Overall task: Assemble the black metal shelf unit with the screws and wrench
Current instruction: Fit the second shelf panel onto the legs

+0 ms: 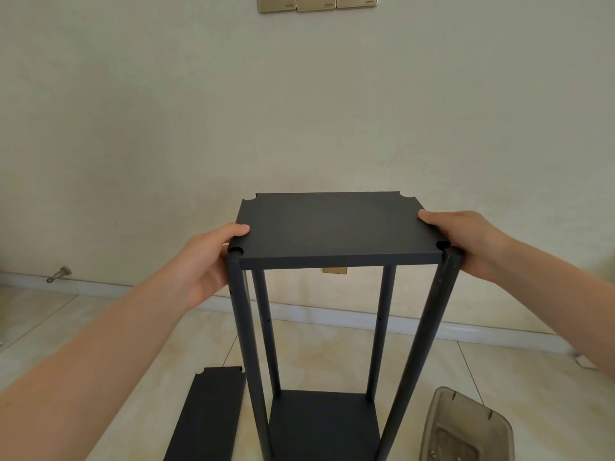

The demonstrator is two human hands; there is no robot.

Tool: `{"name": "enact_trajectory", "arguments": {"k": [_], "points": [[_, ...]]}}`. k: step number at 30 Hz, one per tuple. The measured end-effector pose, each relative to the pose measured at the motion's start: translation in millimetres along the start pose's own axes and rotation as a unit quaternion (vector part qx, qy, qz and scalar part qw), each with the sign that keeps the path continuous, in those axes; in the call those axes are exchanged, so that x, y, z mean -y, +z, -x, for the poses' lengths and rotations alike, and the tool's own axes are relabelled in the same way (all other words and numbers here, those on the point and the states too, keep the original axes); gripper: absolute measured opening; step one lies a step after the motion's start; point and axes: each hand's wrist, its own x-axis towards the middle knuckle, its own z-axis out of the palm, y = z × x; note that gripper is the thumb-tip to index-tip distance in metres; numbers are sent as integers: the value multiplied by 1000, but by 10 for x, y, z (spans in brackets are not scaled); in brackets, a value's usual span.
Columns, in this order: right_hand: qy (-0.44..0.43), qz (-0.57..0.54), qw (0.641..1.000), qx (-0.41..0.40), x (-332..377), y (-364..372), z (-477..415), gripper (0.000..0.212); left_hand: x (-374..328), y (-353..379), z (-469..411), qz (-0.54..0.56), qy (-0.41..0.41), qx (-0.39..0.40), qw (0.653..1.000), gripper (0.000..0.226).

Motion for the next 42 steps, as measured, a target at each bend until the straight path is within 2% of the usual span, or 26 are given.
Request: {"name": "enact_trajectory", "arguments": {"k": [5,10,14,16,23,27,35,42], "points": [[-25,8,999,-26,-11,12,71,22,37,-11,41,0,12,11,1000,12],[-24,-5,1000,-5,-80,-45,203,21,83,-114,125,-3,-8,62,998,17],[-25,-12,1000,-8,-105,-44,278,22,-5,-109,148,-2,-50,83,995,40],[-26,-14,1000,-9,-117,-39,302,24,-57,-79,140,-11,-55,82,995,44],[-10,-25,999,-18,-99,-31,331,23,-115,52,92,-17,-56,32,998,25],[14,-16,1000,-8,-72,-35,329,29,-105,68,60,-19,-63,17,998,22],[33,3,999,23,128,-67,239,20,-193,93,-10,-68,-74,-5,995,18],[62,9,997,36,109,-85,112,25,-254,126,-52,-93,-71,-25,993,15]]}}
